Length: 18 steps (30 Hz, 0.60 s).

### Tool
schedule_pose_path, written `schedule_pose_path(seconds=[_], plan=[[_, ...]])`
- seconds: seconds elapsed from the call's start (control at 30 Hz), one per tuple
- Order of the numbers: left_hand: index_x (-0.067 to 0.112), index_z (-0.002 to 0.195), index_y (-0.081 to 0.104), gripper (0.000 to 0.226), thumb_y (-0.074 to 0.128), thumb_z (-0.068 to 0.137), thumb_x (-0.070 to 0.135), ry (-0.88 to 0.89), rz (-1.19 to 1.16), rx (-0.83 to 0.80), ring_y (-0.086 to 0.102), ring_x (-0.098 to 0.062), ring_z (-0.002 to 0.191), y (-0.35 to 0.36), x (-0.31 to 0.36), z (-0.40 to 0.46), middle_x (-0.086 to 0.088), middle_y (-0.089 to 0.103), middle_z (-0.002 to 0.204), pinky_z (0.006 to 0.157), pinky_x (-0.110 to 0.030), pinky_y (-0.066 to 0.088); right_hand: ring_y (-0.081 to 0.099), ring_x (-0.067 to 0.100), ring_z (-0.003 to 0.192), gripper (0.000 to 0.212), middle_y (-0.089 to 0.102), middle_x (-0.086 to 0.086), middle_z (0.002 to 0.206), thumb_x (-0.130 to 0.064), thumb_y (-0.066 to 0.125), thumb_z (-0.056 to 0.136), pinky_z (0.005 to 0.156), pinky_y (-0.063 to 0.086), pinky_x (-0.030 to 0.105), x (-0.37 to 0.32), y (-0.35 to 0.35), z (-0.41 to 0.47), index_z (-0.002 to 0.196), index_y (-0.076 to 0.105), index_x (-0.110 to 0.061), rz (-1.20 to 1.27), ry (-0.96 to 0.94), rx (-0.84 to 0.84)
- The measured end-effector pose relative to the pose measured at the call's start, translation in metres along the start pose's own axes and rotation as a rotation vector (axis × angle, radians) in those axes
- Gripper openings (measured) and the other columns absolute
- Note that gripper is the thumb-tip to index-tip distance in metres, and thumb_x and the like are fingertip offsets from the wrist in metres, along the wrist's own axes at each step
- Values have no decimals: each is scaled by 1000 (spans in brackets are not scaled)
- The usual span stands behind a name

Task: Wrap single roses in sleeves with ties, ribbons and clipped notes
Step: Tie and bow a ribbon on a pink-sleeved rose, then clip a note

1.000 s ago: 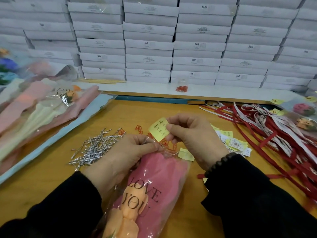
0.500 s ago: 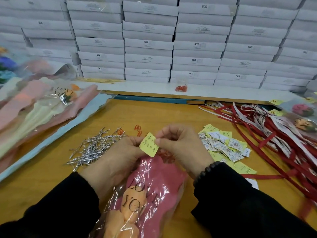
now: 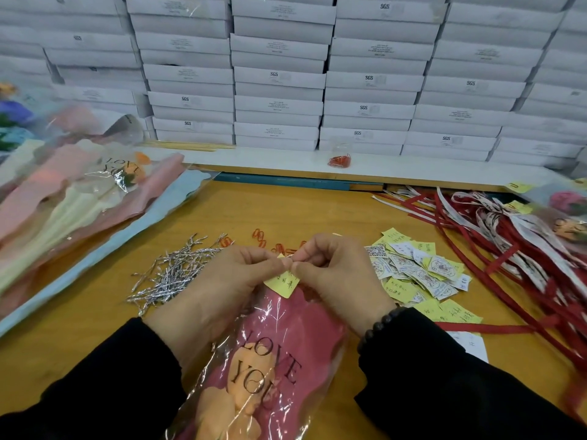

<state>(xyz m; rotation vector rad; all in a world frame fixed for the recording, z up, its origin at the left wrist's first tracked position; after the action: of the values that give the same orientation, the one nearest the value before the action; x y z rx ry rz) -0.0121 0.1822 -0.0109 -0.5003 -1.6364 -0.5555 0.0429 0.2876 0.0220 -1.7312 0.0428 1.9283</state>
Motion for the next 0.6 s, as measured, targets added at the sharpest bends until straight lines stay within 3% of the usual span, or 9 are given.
schedule_pose_path(seconds=[0.07, 0.13, 0.27, 0.4, 0.6], plan=[[-10, 85, 63, 17, 62, 83, 7, -11, 8, 18, 51, -11, 37, -1, 0, 0, -10, 61, 54, 38, -14, 39, 56, 16, 54, 17, 59, 3, 61, -12, 69, 82, 58, 53, 34, 0, 1, 0, 68, 62, -18, -1, 3, -16], [-4, 79, 66, 14, 64, 80, 10, -10, 23, 53, 55, -19, 49, -6, 0, 1, -14, 63, 63, 49, -24, 43, 57, 10, 53, 17, 60, 0, 61, -14, 66, 84, 54, 54, 28, 1, -4, 3, 67, 63, -18, 11, 0, -10], [1, 71, 67, 12, 67, 77, 11, -9, 31, 109, 50, -24, 60, -15, 0, 3, -14, 63, 64, 60, -34, 38, 51, 2, 57, 16, 58, -9, 64, -11, 62, 87, 56, 40, 15, 8, -37, 14, 72, 63, -17, -210, -29, 103], [-4, 75, 65, 17, 68, 76, 13, 5, 65, 111, 48, -27, 66, -15, -1, 4, -15, 63, 67, 58, -33, 37, 47, -1, 61, 10, 54, -14, 72, -11, 65, 84, 54, 35, 9, 18, -40, 16, 85, 69, -20, -504, -46, 29], [3, 70, 67, 13, 66, 81, 11, 20, 98, 119, 45, -23, 56, -14, -2, 4, -12, 61, 63, 51, -28, 33, 43, -2, 69, 16, 50, -13, 84, -22, 73, 78, 60, 32, 15, 22, -22, 15, 93, 68, -25, -641, -90, -113]])
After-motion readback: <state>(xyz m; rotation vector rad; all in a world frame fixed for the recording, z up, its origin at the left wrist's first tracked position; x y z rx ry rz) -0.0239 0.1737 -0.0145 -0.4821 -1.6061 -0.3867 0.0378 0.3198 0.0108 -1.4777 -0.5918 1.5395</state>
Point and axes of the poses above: each hand's wrist, its own z-axis towards the middle knuckle, its own y-axis out of the palm, x = y × z, the point moved 10 cm from there along z, towards the middle knuckle
